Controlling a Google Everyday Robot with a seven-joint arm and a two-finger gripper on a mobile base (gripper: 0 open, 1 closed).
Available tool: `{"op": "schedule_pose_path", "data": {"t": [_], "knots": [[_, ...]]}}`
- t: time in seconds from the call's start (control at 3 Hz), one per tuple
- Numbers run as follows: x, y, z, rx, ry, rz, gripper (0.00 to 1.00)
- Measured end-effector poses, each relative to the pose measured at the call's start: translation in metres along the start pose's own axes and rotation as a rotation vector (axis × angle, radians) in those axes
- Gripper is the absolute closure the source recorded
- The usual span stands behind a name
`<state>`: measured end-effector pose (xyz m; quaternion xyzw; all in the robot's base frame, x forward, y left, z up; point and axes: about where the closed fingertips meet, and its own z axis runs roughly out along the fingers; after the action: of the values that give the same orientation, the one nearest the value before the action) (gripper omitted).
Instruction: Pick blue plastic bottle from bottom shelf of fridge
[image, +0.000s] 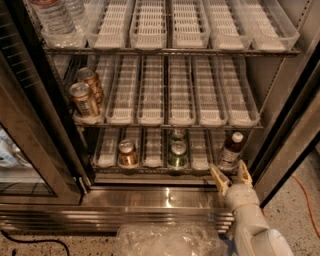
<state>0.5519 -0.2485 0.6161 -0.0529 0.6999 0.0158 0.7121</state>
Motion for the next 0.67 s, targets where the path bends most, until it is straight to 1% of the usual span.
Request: {"op": "schedule_pose_path", "data": {"t": [0.67], "knots": [[-0.004, -0.007, 0.022, 0.014, -0.004, 0.004, 0.31]]}}
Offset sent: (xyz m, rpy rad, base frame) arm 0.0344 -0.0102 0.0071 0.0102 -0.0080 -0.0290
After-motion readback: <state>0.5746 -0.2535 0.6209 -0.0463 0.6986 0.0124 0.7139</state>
